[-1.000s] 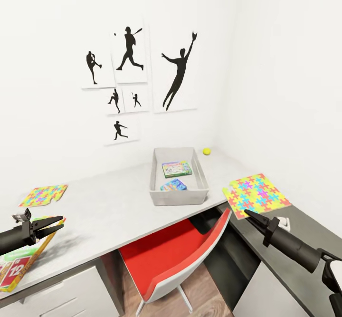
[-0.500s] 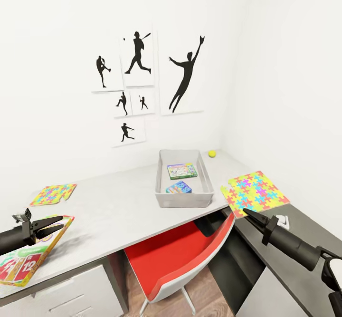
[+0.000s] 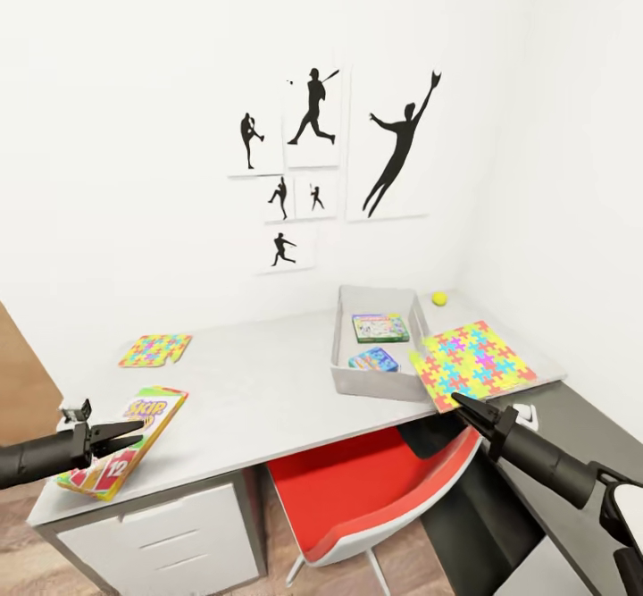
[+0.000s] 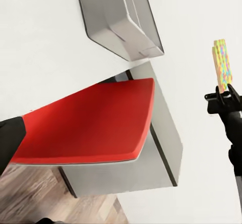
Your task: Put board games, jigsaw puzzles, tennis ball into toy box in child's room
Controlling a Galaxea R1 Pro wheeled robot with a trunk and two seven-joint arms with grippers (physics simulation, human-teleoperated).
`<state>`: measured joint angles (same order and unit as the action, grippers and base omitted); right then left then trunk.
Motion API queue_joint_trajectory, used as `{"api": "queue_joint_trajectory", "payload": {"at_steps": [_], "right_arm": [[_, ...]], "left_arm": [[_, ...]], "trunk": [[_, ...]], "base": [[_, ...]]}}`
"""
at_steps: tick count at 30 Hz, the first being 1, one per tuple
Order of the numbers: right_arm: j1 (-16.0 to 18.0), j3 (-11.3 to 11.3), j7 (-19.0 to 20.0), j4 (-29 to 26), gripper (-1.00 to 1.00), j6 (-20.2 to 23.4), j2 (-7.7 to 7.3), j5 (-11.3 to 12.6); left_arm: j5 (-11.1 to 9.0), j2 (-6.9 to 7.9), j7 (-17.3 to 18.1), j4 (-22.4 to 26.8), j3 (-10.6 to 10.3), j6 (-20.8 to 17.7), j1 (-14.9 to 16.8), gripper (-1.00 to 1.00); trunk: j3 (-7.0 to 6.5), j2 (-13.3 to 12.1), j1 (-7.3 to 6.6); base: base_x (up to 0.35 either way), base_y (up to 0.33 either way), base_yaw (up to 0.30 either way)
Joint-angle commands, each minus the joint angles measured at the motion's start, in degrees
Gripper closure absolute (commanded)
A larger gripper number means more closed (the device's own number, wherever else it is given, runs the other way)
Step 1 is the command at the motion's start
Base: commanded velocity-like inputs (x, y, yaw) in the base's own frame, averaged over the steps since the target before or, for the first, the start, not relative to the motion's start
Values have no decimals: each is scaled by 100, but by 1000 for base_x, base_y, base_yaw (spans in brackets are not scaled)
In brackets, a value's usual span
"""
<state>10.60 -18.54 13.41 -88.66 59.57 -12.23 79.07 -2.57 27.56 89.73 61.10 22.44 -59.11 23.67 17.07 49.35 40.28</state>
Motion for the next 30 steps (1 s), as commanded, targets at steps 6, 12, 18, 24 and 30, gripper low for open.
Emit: {"api": "queue_joint_trajectory", "payload": {"at_steps": [6, 12, 18, 24, 30], "right_arm": [[-49, -9, 72, -159, 100, 43, 1, -57], [-70, -21, 109, -190, 100, 43, -5, -58], [-75, -33, 184, -199, 100, 43, -9, -56], [-76, -36, 254, -203, 100, 43, -8, -58], [-76, -36, 266, -204, 100, 43, 0, -58]], "left_arm": [[15, 59, 27, -44, -63, -50, -2, -100], [37, 64, 27, -102, -74, -36, -10, -100], [28, 26, 27, -125, -93, -35, -91, -100], [51, 2, 27, -139, -191, -28, -142, -100], [56, 12, 27, -142, -237, -29, -174, -100]], "trunk": [[-101, -237, -132], [-206, -477, -263], [-298, -718, -395], [-400, -958, -527], [-507, -1199, -659]], "base": [[0, 0, 172], [0, 0, -21], [0, 0, -113], [0, 0, -31], [0, 0, -4]]}}
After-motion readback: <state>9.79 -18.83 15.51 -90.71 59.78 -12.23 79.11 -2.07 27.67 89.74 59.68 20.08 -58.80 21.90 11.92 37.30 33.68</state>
